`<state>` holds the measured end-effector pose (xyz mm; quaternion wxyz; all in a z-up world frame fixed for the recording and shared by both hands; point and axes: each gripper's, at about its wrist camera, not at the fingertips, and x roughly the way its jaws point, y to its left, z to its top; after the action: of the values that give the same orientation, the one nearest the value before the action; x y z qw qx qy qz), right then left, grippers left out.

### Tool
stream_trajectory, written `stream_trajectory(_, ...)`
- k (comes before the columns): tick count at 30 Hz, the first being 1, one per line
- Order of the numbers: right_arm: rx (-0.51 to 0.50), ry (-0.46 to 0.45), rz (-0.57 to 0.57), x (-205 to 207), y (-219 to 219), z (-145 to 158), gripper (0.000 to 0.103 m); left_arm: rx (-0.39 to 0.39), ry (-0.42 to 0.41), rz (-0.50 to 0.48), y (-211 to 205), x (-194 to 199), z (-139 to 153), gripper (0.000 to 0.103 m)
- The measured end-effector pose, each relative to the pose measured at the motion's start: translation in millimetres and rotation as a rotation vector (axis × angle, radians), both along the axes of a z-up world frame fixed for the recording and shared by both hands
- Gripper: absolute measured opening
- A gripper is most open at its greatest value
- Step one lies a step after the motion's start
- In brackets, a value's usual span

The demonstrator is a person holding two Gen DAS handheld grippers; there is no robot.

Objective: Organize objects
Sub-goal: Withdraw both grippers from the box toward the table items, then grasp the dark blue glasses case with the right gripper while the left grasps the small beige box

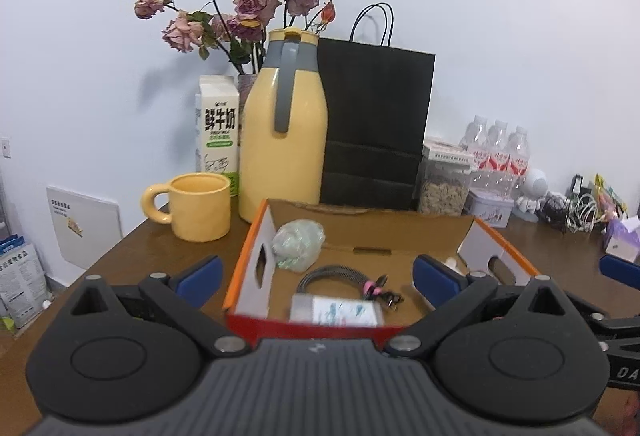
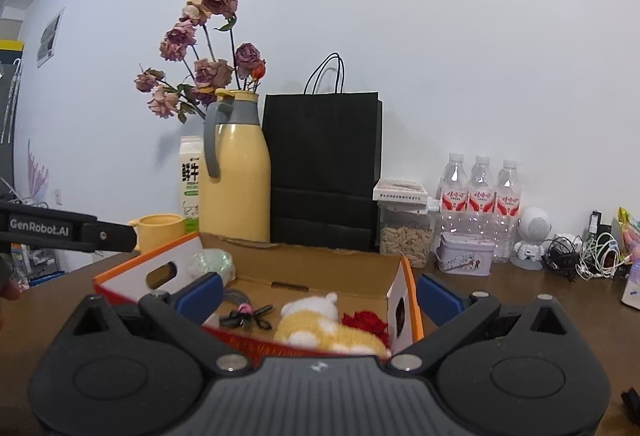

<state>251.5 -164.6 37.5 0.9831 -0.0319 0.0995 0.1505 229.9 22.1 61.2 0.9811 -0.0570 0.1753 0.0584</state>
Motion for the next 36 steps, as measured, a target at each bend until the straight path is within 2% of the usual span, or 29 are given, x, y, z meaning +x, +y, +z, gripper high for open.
stream_trajectory(10, -0.009, 0.081, 0.047, -45, -2, -15, 0.103, 0.021, 0.058, 0.004, 9, -44, -12, 0.103)
stream_trajectory(17, -0.021, 0.162, 0.093, -60, 4, -32, 0.103, 0.033, 0.126, 0.010, 17, -68, -30, 0.103)
stream_trajectory(27, -0.058, 0.306, 0.160, -36, 28, -45, 0.103, 0.036, 0.213, 0.041, 41, -88, -49, 0.103)
stream_trajectory(33, -0.026, 0.395, 0.186, -8, 36, -48, 0.092, 0.023, 0.240, 0.058, 54, -94, -55, 0.103)
stream_trajectory(36, 0.011, 0.440, 0.196, 3, 36, -54, 0.081, 0.018, 0.248, 0.054, 55, -95, -59, 0.103)
